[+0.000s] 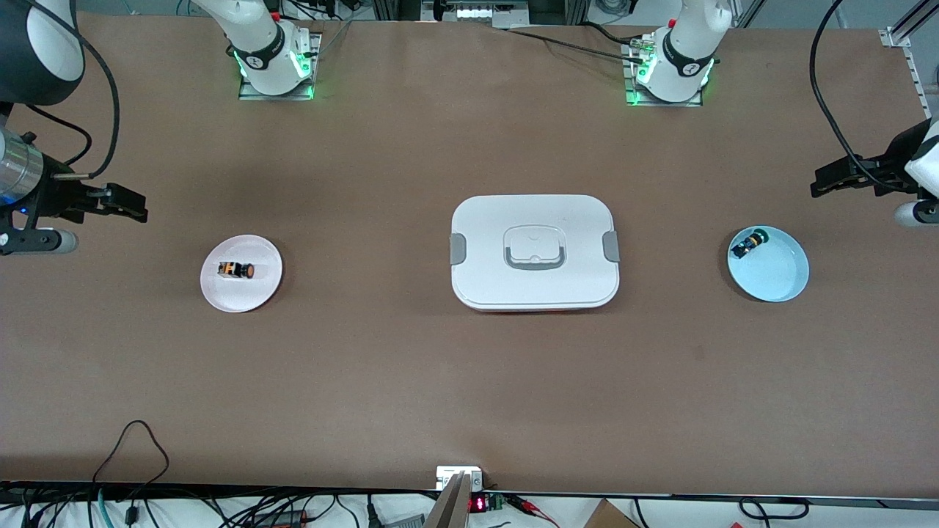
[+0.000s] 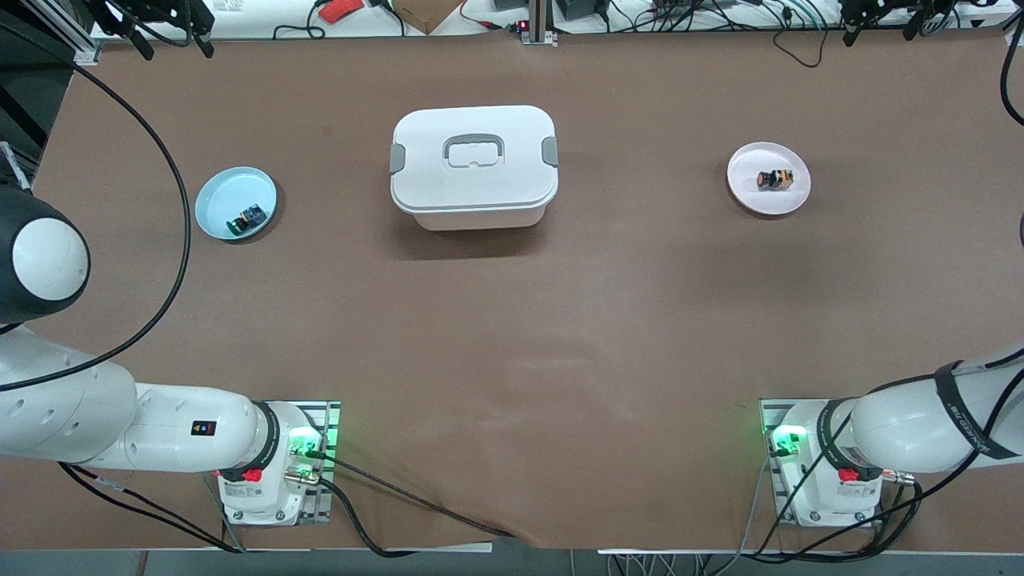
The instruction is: Transfer orange switch to right arm and place
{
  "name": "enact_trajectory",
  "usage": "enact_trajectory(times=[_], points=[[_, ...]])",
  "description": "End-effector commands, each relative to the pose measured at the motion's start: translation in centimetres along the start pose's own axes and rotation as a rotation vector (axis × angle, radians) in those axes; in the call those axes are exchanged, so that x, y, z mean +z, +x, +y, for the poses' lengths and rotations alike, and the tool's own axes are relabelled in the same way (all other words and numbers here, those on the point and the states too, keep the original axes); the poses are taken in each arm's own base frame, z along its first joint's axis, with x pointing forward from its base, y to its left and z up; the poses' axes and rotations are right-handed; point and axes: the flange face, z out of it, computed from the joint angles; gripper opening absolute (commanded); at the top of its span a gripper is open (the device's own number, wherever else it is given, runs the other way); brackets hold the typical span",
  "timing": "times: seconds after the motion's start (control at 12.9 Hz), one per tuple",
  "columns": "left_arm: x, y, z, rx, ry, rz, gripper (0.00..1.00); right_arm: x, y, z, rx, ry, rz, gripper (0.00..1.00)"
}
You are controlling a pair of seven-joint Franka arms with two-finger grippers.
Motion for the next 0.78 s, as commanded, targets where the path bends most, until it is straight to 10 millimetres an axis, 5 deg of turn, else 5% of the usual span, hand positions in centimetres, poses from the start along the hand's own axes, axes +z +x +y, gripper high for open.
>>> enact_trajectory(times=[0.0,0.7], points=[[-0.7,0.3,0.1,0.027,0.008,0.020,1.00,-0.1,-2.8,-0.5,-0.004,0.004,0.036,1.00],[-0.8,0.5,0.1,0.026,0.007,0.032,1.00,-1.3,-3.8,-0.5,0.067,0.041,0.054,1.00]])
